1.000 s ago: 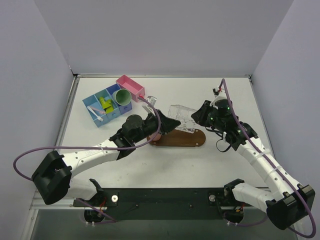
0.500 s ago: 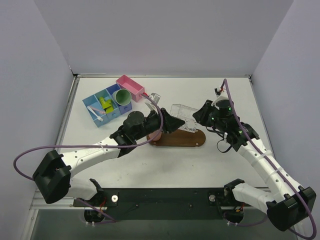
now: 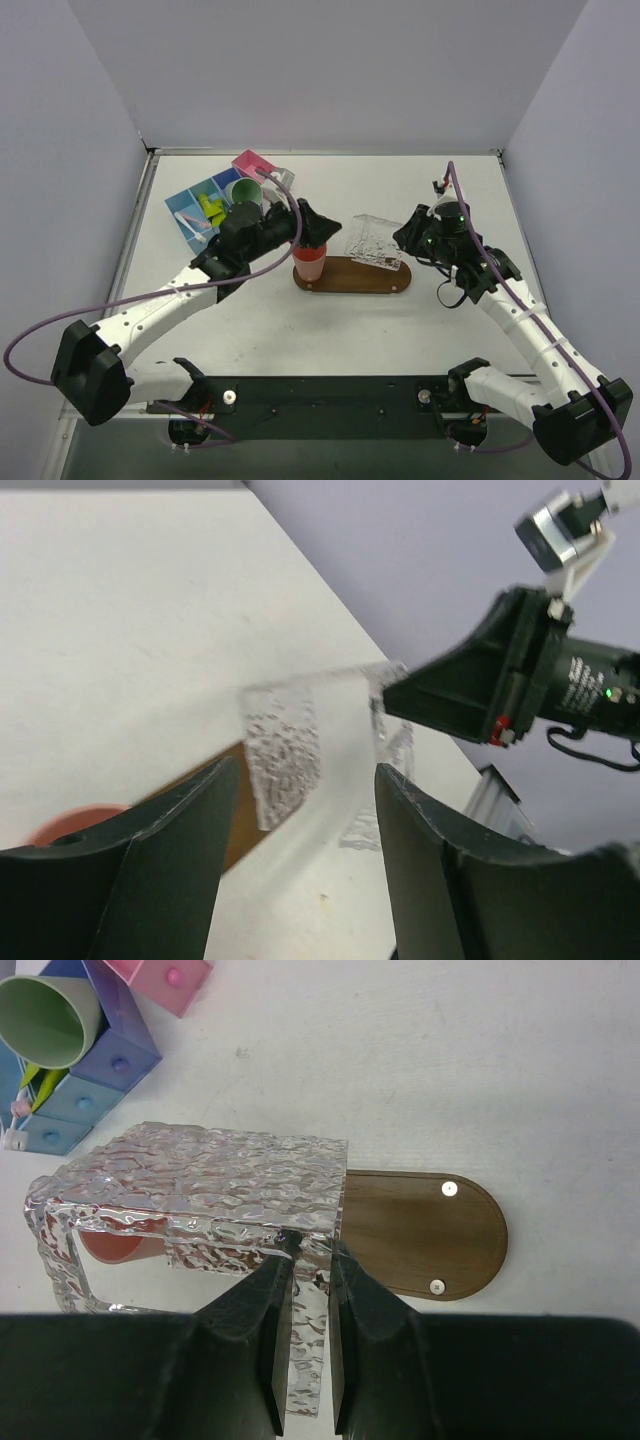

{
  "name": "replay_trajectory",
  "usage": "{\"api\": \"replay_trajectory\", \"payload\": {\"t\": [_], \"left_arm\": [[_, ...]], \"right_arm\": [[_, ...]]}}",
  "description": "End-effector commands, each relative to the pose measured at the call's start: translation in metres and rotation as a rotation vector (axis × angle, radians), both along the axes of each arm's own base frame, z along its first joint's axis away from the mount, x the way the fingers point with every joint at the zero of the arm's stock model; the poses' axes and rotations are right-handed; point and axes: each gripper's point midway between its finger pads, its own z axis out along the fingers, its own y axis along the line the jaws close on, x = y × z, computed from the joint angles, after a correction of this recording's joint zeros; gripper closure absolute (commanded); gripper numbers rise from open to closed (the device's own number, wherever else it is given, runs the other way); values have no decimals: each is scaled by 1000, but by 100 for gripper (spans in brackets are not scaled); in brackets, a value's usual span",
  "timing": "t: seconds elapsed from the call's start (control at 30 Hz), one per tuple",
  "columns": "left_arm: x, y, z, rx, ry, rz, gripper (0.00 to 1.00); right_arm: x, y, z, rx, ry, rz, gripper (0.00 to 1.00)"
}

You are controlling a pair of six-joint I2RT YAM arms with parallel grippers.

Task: Prepare toiletry sets of a toothbrush and toothpaste on the tray

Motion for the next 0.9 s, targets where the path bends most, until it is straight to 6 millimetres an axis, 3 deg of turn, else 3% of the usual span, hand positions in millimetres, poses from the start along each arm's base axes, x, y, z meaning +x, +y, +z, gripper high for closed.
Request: {"api": "replay_trajectory", "payload": {"t": [0.0,0.03,0.13,0.27,0.87], "left_arm": [[15,51,50,12,-118,63,33],[28,70,50,24,-121,108,33],[35,101,48,57,-125,148,33],[42,127,38,80,-138,224,33],[50,157,33,158,-169,314,33]], "right_arm": [[-1,-6,2,-20,-7,-3,100],[-2,-5,-1,-24,2,1,100],[-3,-4,-11,-33,40,11,100],[-1,1,-28,-39,95,26,100],[9,24,-82,-140,276,89,100]]}}
